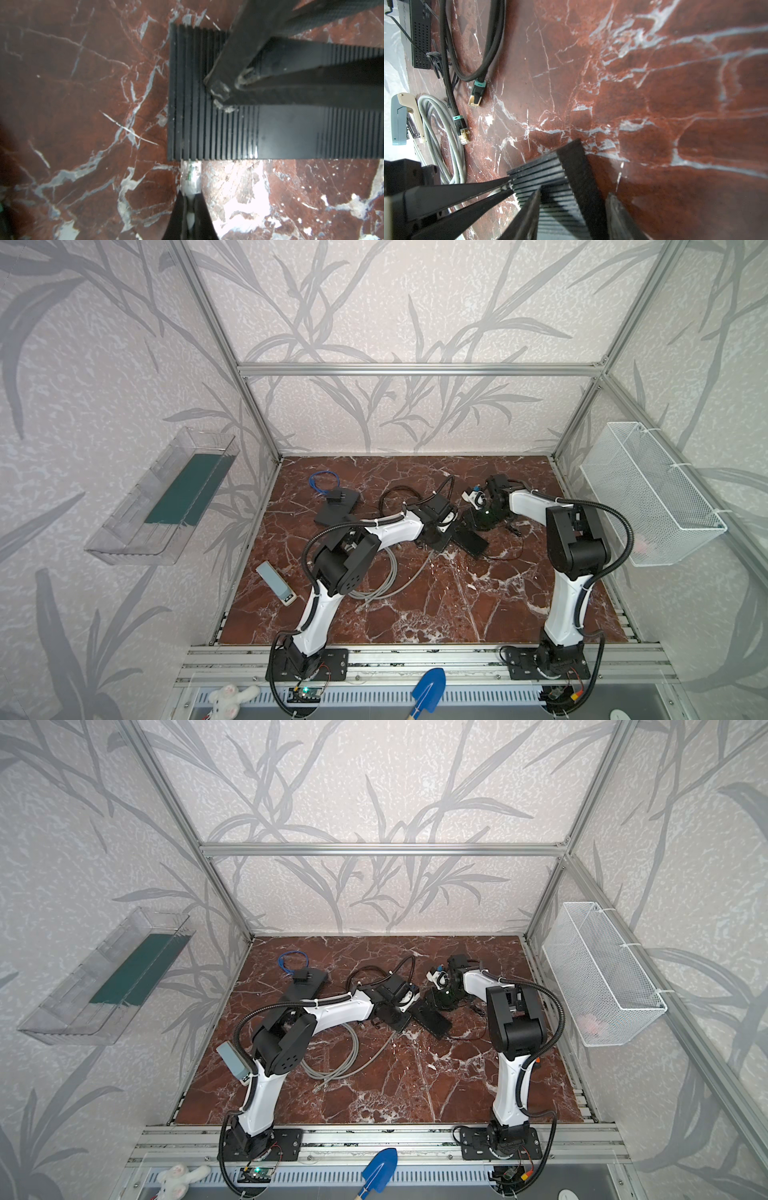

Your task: Insert the plug into the switch port

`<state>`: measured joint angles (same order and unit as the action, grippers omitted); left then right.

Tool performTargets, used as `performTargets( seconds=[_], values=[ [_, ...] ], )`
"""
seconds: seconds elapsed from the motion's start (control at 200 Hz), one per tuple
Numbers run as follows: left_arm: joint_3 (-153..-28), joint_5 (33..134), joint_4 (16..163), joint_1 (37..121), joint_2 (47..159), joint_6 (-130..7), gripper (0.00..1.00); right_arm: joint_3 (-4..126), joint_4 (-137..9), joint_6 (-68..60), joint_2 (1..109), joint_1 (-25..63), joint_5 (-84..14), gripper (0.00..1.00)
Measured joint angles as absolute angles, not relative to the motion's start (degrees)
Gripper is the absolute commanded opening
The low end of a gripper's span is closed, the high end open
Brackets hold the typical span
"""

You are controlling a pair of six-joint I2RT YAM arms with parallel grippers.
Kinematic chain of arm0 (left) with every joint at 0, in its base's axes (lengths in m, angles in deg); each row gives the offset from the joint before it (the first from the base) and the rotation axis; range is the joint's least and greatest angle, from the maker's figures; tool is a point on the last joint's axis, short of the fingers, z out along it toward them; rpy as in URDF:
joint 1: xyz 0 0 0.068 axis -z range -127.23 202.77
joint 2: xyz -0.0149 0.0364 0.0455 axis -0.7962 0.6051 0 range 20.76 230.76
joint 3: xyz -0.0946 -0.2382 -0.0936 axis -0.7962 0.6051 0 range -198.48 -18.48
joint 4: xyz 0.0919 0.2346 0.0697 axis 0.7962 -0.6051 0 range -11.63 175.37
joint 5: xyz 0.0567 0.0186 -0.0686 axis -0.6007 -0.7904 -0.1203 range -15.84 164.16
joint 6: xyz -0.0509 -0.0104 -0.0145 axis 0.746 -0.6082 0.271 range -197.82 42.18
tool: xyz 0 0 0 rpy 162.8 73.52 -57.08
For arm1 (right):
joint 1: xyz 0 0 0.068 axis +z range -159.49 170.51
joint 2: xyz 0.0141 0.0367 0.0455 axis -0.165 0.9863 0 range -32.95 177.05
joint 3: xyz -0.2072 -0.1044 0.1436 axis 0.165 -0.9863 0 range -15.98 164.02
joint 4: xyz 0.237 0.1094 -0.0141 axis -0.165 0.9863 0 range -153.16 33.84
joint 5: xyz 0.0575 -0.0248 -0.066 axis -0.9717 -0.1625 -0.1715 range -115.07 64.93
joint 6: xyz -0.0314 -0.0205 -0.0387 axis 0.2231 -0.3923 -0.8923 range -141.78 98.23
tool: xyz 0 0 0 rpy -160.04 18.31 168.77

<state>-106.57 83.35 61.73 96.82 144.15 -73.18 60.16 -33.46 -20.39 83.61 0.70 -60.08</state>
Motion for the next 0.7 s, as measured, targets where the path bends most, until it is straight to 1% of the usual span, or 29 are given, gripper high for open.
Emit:
performTargets(
  seconds=[0.305,0.475,0.58,0.7],
  values=[
    [-106.64,83.85,61.88,96.58,144.28,-76.21,0.02,61.69,-32.35,-21.31,84.63,1.07,-60.23,0.50],
    [-107.30,84.61,61.27,95.83,144.56,-80.91,0.02,63.46,-31.04,-22.64,85.97,1.07,-61.34,0.49],
    [-108.45,84.79,60.22,95.42,145.13,-83.86,0.02,65.19,-30.06,-23.77,87.23,1.07,-62.33,0.47],
    [-108.76,84.96,60.02,94.83,145.26,-86.99,0.02,66.74,-28.94,-25.33,88.39,1.07,-63.33,0.47]
  ],
)
